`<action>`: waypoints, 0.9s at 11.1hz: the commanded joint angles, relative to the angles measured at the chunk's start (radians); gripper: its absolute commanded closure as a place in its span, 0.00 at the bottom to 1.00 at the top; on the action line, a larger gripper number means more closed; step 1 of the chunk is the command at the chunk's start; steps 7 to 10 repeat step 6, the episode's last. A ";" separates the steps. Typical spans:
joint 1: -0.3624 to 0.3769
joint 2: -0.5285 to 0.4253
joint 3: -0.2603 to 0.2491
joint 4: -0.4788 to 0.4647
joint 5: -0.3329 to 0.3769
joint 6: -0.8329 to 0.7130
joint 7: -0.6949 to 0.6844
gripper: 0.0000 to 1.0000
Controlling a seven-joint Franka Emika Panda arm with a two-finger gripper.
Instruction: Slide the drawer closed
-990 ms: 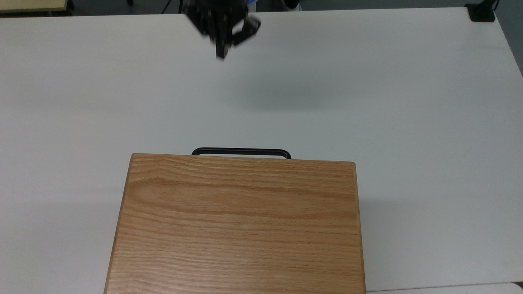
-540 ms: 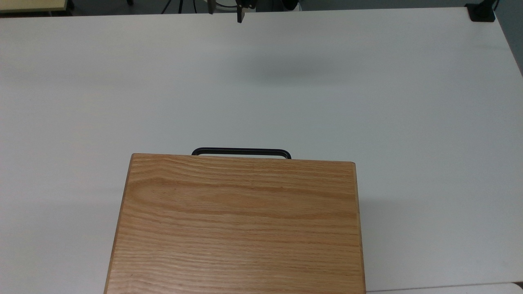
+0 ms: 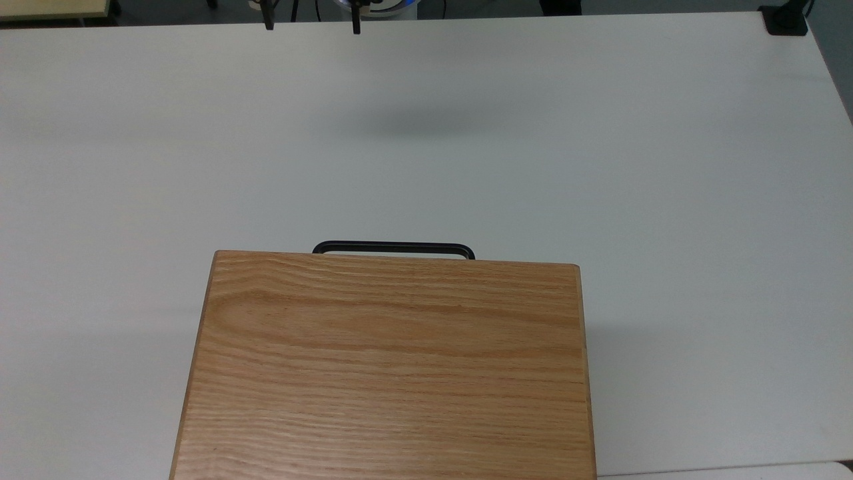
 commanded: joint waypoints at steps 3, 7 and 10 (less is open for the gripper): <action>0.014 -0.024 -0.005 -0.034 0.024 0.030 -0.026 0.00; 0.014 -0.026 -0.005 -0.034 0.024 0.030 -0.016 0.00; 0.014 -0.026 -0.005 -0.034 0.024 0.030 -0.016 0.00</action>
